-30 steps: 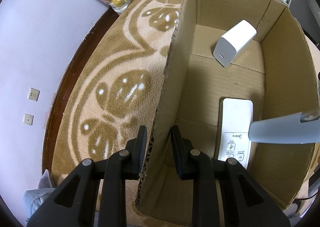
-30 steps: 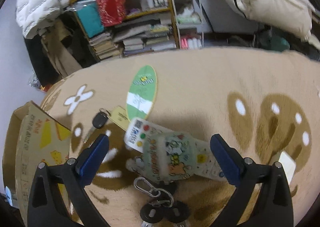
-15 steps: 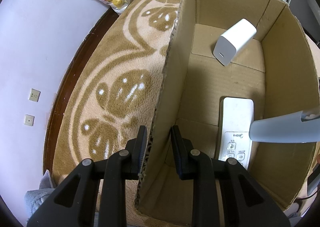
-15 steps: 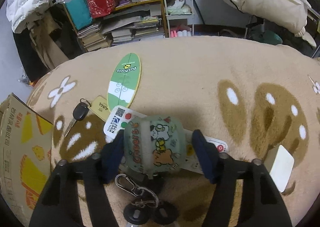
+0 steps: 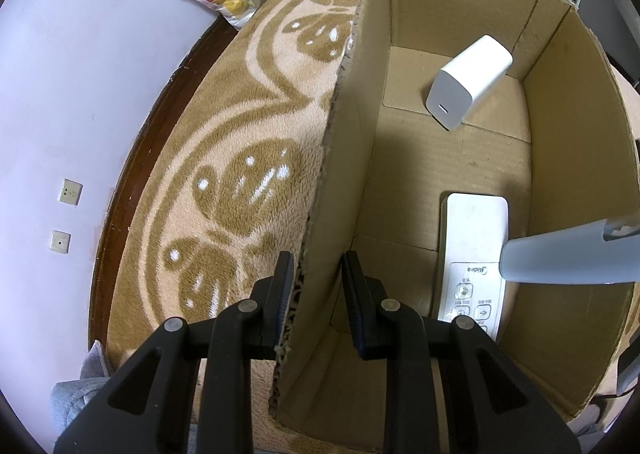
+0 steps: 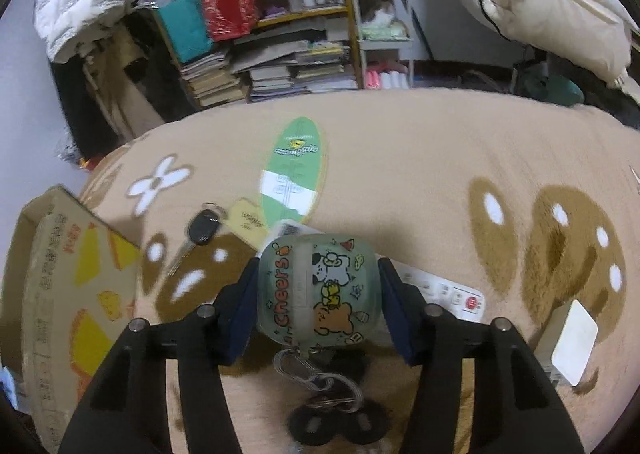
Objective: Organize rigid objects
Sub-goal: 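Move the right tool to the green earbud case and grasp it, then carry the earbud case into the box and open the right tool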
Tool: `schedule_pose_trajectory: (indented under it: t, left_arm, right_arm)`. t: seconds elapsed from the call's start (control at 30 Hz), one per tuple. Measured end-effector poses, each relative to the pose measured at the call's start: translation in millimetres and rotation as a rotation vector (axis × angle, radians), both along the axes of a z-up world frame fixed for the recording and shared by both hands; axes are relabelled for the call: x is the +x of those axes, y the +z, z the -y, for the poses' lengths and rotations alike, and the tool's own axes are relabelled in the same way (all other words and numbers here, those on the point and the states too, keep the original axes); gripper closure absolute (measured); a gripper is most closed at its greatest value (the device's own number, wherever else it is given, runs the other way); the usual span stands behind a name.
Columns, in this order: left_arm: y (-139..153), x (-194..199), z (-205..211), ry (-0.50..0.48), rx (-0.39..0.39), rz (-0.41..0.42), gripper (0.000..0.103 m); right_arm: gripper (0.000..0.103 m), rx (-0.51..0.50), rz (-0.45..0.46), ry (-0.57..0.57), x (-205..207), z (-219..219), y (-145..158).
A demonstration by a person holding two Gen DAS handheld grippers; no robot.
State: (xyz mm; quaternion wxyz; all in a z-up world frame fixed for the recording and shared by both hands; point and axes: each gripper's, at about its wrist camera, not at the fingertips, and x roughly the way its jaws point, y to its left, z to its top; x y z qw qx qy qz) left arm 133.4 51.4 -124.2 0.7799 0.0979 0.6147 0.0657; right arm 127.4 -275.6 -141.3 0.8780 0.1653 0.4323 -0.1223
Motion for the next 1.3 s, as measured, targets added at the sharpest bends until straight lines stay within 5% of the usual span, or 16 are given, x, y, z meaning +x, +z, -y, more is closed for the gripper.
schedule_pose_trajectory:
  t: [0.33, 0.93, 1.3]
  left_arm:
    - [-2.3, 1.6, -1.5, 0.005, -0.005, -0.010, 0.079]
    - [-2.5, 2.0, -2.4, 0.007, -0.010, -0.011, 0.079]
    - [-2.3, 0.0, 0.6, -0.013, -0.010, -0.010, 0.084]
  right_arm:
    - [0.043, -0.019, 0.085, 0.117, 1.0, -46.2, 29.5]
    - [0.043, -0.001, 0.403, 0.319, -32.2, -120.9, 135.2]
    - [0.043, -0.002, 0.441, 0.400, -40.3, -150.4, 149.4]
